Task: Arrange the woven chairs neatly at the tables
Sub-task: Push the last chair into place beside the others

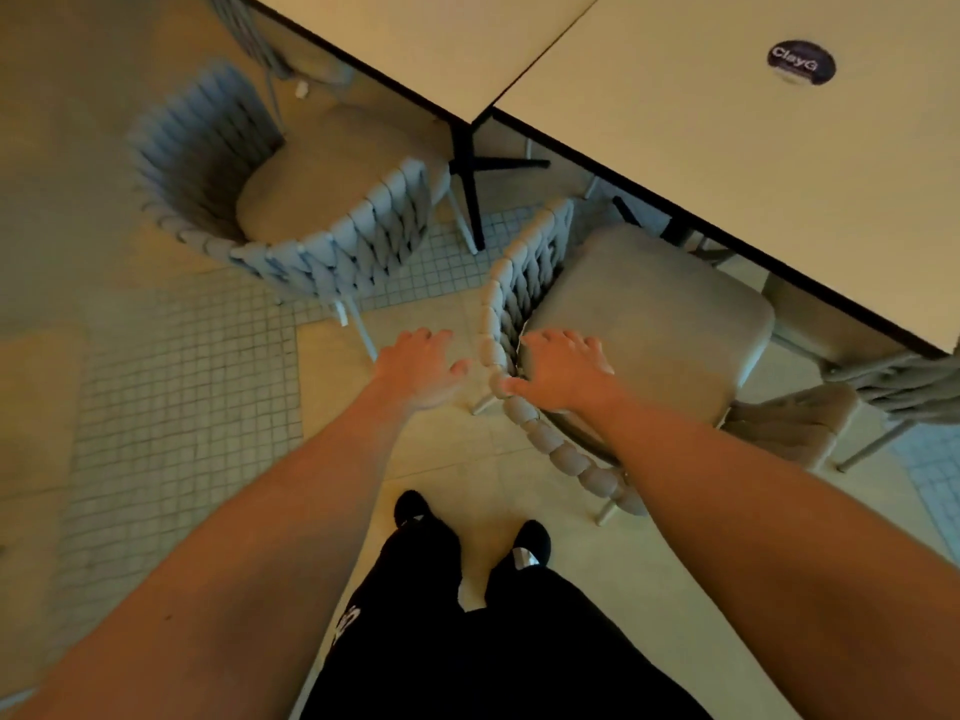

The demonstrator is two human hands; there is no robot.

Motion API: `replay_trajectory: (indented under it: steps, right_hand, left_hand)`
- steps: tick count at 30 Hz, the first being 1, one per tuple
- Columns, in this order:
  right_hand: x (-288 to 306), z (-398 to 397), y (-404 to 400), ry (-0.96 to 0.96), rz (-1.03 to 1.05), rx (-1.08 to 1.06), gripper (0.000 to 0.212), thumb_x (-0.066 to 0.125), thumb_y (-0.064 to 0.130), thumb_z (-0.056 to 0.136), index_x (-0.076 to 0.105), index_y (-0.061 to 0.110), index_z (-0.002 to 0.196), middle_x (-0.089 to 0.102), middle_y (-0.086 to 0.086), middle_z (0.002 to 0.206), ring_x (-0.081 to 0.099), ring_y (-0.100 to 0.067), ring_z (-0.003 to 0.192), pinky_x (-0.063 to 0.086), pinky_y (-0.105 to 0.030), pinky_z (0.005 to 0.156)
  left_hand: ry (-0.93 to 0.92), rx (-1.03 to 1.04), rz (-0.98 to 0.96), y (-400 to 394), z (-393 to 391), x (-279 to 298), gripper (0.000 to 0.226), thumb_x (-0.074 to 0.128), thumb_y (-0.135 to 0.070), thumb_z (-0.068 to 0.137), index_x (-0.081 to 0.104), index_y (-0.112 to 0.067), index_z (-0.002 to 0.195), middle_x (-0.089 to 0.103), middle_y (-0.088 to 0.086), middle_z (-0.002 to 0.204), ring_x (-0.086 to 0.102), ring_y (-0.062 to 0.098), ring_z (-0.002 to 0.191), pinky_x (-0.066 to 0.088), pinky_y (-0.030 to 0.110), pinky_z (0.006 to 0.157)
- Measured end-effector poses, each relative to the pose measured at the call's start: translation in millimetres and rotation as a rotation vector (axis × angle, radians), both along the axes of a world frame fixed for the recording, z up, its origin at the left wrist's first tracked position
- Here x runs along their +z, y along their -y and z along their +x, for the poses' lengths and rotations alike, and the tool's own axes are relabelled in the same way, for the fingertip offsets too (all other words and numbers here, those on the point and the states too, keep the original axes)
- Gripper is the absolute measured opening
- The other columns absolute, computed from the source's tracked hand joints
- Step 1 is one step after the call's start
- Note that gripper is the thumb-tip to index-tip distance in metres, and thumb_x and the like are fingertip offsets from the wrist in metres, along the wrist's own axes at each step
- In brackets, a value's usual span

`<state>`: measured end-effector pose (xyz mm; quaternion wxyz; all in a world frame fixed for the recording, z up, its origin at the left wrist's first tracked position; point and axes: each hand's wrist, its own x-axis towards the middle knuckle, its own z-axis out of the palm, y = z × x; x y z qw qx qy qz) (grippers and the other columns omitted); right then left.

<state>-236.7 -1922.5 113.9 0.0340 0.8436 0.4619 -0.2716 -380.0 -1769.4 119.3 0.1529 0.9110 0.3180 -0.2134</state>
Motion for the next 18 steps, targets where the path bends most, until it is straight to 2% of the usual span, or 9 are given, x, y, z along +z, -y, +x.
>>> replay_trajectory:
  steps: [4, 7, 15, 18]
  right_hand:
    - [14.6, -8.0, -40.6, 0.019, 0.002, 0.074, 0.079, 0.048, 0.071, 0.094, 0.034, 0.02, 0.154, 0.039, -0.01, 0.156, 0.033, -0.035, 0.144, 0.029, -0.056, 0.115]
    - [19.3, -17.7, -76.0, 0.04, 0.012, 0.117, 0.08, 0.048, 0.07, 0.094, 0.034, 0.02, 0.154, 0.035, -0.011, 0.159, 0.028, -0.035, 0.148, 0.024, -0.057, 0.118]
    - [24.2, -56.8, -179.0, 0.087, -0.009, 0.237, 0.084, 0.048, 0.072, 0.094, 0.03, 0.021, 0.157, 0.033, -0.011, 0.162, 0.029, -0.035, 0.149, 0.026, -0.058, 0.119]
    - [25.9, -73.9, -221.4, 0.092, -0.018, 0.272, 0.083, 0.049, 0.071, 0.095, 0.029, 0.021, 0.157, 0.035, -0.012, 0.161, 0.029, -0.035, 0.148, 0.026, -0.058, 0.119]
  left_hand:
    - [0.005, 0.07, 0.02, -29.2, -20.9, 8.6, 0.06, 0.039, -0.052, 0.101, 0.038, -0.016, 0.149, 0.047, 0.014, 0.144, 0.043, 0.036, 0.132, 0.044, 0.051, 0.1]
    - [0.026, 0.117, 0.033, -55.3, -38.1, 11.4, 0.061, 0.04, -0.053, 0.101, 0.037, -0.017, 0.149, 0.046, 0.014, 0.147, 0.042, 0.036, 0.134, 0.043, 0.051, 0.102]
    - [0.059, 0.24, 0.002, -142.3, -91.0, 10.5, 0.068, 0.039, -0.059, 0.099, 0.032, -0.02, 0.154, 0.035, 0.011, 0.157, 0.033, 0.035, 0.143, 0.035, 0.055, 0.112]
    - [0.06, 0.276, 0.007, -179.6, -110.9, 11.8, 0.066, 0.04, -0.057, 0.099, 0.032, -0.021, 0.154, 0.038, 0.012, 0.154, 0.035, 0.035, 0.141, 0.037, 0.053, 0.11]
